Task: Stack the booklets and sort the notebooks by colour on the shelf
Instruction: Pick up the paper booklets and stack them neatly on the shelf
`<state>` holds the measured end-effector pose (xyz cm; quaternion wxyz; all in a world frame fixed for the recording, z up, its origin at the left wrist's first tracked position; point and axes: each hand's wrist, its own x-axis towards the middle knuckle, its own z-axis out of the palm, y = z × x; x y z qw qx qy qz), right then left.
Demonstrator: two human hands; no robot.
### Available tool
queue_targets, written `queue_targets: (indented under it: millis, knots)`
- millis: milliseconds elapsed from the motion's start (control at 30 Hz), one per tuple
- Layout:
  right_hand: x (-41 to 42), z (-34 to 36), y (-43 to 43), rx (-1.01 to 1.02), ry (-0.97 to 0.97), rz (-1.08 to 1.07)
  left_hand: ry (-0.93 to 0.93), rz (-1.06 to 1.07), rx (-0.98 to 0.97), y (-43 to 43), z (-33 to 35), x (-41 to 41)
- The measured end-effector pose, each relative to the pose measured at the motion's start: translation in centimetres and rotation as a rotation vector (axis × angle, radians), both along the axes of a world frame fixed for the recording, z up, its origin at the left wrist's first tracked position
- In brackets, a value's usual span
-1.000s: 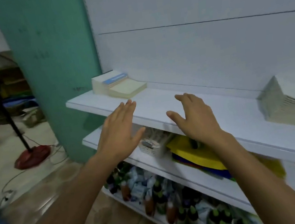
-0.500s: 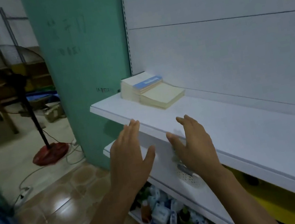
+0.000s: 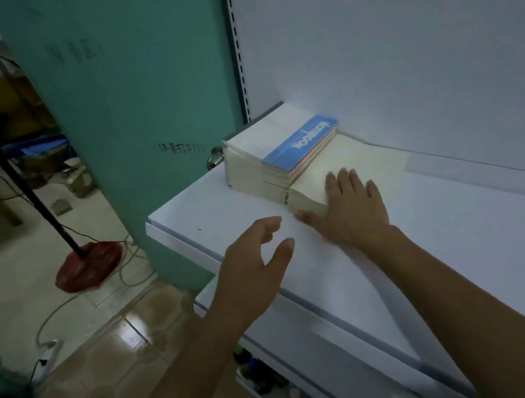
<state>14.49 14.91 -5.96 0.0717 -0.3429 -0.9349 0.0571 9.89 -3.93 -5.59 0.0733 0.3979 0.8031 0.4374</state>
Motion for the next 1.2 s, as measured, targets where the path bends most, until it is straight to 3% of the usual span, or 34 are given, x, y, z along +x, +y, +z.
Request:
queue_targets:
  millis: [167, 400, 700, 867, 933, 1000, 1067, 1133, 1200]
  knots:
    - [-0.8, -2.7, 0.4, 0.115, 0.105, -0.023, -0.126, -0.095, -0.048, 4.8, -1.5, -5.8]
    - [-0.8, -2.2, 0.3, 0.068, 0.117, -0.088, -0.337, -0.184, 0.000, 7.6, -2.7, -9.6]
    - [-0.8, -2.9, -9.8, 0.025, 0.237, -0.263, -0.745, -0.617, -0.125, 7.2, -0.5, -11.7]
    - [-1.6, -3.5, -12.9, 0.042, 0.212, -0.323, -0.436, -0.772, -0.220, 6.9, -0.6, -11.9]
    - [-1.5, -3.2, -13.6, -0.082, 0.416, -0.329, -0.391, -0.752, -0.143, 5.9, -0.8, -12.1]
    - [-1.4, -2.8, -13.6, -0.192, 0.752, -0.396, -0.386, -0.689, -0.023, 5.0, -1.5, -13.1]
    - [-1.4, -2.1, -12.5, -0.074, 0.898, -0.512, -0.435, -0.599, 0.081, 4.2, -1.9, -15.2]
    - [-1.5, -1.7, -10.3, 0.081, 0.831, -0.566, -0.518, -0.523, 0.147, 4.0, -2.0, -17.4]
    - [-2.1, -1.4, -8.1, 0.101, 0.634, -0.563, -0.608, -0.488, 0.159, 3.8, -2.0, -19.0]
